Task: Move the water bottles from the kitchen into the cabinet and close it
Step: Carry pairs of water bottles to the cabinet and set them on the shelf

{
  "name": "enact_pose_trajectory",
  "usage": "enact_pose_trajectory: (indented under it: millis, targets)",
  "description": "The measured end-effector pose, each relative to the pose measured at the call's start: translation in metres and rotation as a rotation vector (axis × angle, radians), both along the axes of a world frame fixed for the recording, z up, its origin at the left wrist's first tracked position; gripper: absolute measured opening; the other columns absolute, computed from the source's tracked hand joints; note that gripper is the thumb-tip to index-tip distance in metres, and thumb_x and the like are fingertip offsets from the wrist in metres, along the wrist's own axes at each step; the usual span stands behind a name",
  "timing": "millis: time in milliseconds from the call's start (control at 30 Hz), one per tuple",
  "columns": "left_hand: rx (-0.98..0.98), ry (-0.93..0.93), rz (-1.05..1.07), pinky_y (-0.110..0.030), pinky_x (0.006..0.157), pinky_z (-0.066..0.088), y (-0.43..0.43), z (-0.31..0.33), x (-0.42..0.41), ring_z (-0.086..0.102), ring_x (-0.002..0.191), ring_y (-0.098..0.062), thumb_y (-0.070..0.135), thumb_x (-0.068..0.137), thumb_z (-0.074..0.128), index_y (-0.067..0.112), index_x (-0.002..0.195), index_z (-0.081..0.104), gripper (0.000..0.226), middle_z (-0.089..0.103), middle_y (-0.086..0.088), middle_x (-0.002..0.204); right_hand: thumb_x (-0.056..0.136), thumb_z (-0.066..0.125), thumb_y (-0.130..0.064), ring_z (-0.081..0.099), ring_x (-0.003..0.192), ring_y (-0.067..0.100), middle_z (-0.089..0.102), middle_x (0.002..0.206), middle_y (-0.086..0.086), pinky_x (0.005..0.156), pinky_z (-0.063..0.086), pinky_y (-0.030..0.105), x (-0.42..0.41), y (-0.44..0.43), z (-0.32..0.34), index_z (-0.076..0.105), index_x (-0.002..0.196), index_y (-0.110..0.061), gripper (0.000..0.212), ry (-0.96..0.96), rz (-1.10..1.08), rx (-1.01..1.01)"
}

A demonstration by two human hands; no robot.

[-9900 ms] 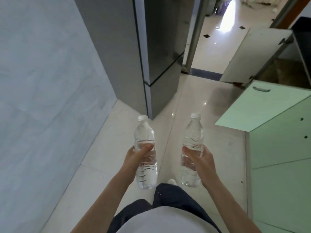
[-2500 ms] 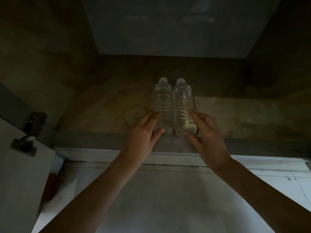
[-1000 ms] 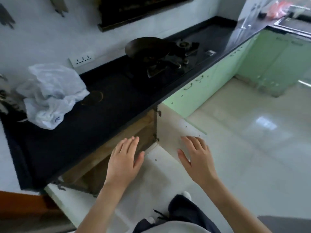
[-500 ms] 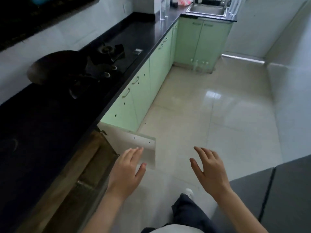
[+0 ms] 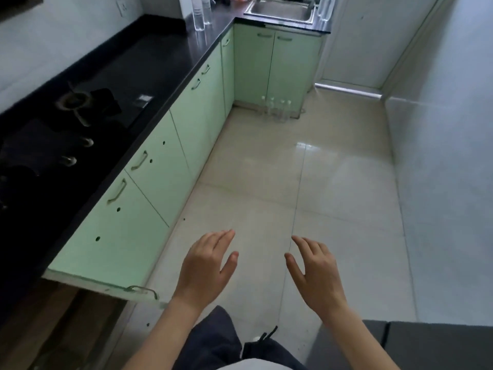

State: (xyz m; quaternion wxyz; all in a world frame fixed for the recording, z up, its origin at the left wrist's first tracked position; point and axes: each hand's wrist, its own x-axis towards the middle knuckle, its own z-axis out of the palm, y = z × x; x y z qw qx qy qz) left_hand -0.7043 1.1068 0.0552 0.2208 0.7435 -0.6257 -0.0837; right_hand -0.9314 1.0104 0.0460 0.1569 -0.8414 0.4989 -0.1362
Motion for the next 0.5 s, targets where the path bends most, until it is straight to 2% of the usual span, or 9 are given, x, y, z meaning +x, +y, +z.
enact_pose_trajectory:
  millis: [133,300,500]
  targets:
    - [-0.038,-0.014,0.010,-0.036,0.091,0.053,-0.073,0.002,0.033,0.063,0.108,-0.022,0.037,0.094,0.043,0.009,0.125,0.064,0.047,0.068,-0.005,0.118,0.096,0.038,-0.047,0.061,0.106,0.024,0.069,0.114,0.002,0.089,0.051,0.038,0.029,-0.072,0.004,0.062,0.127,-0.011,0.053,-0.043,0.017,-0.037]
    - [-0.014,-0.008,0.011,-0.033,0.087,0.053,-0.160,-0.027,0.082,0.064,0.106,-0.020,0.039,0.093,0.043,0.010,0.122,0.066,0.047,0.069,-0.003,0.116,0.096,0.039,-0.047,0.062,0.104,0.025,0.069,0.112,0.002,0.086,0.052,0.037,0.079,-0.159,-0.014,0.063,0.125,-0.012,0.052,-0.007,0.006,-0.048]
    - [-0.012,-0.034,-0.067,-0.035,0.086,0.054,-0.292,-0.020,0.181,0.063,0.109,-0.021,0.040,0.092,0.042,0.010,0.122,0.066,0.048,0.067,-0.004,0.119,0.095,0.039,-0.048,0.062,0.103,0.025,0.069,0.112,0.003,0.082,0.053,0.039,0.159,-0.287,0.003,0.062,0.127,-0.011,0.054,0.021,-0.026,-0.059]
